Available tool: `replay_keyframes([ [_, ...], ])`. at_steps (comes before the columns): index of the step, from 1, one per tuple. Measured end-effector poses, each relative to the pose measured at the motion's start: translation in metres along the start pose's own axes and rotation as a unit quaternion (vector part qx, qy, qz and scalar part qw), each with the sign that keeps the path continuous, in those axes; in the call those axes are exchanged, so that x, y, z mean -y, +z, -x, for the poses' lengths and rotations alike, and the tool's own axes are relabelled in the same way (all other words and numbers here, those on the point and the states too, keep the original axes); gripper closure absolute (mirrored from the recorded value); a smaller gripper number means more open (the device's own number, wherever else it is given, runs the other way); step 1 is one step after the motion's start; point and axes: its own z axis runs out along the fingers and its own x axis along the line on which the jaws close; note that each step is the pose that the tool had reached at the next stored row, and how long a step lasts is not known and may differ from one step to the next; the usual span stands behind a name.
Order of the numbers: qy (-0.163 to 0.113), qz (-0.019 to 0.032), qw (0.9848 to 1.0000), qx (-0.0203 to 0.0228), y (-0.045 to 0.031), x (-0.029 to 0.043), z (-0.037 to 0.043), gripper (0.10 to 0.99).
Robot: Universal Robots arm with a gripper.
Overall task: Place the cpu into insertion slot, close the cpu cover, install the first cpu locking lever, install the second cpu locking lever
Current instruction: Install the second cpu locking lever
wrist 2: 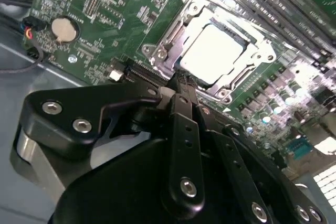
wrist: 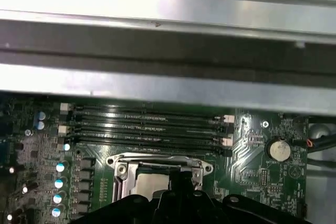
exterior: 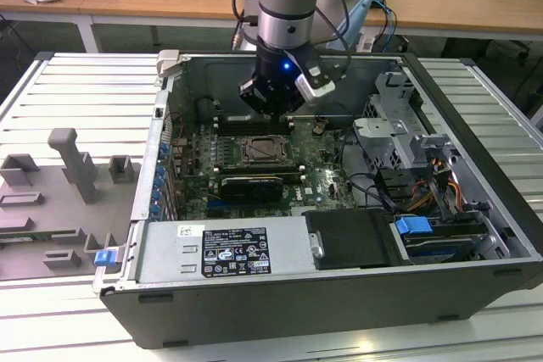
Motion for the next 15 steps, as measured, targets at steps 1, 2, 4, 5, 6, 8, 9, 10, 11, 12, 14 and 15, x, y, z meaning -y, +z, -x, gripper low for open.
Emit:
replay_keyframes([
  [1,0.000,0.0001,1.0000,0.0000,0.0001,0.0040,-0.0003,0.980],
  [2,0.000,0.0001,1.0000,0.0000,0.0004,0.0086,-0.0006,0.980],
  [4,0.000,0.0000,1.0000,0.0000,0.0005,0.0131,-0.0010,0.980],
  [5,0.000,0.0001,1.0000,0.0000,0.0005,0.0148,-0.0011,0.980],
  [6,0.000,0.0001,1.0000,0.0000,0.0005,0.0184,-0.0013,0.980],
  [8,0.000,0.0001,1.0000,-0.0001,-0.0001,0.0235,-0.0017,0.980],
  [9,0.000,0.0000,1.0000,-0.0003,-0.0006,0.0240,-0.0017,0.980],
  [10,0.000,0.0000,1.0000,-0.0005,-0.0011,0.0244,-0.0018,0.980],
  [11,0.000,0.0001,1.0000,-0.0006,-0.0012,0.0257,-0.0019,0.980],
  [12,0.000,0.0001,1.0000,-0.0007,-0.0014,0.0281,-0.0020,0.980],
  [14,0.000,0.0004,1.0000,-0.0007,-0.0017,0.0346,-0.0026,0.980],
  [15,0.000,0.0004,1.0000,-0.0007,-0.0019,0.0391,-0.0029,0.980],
])
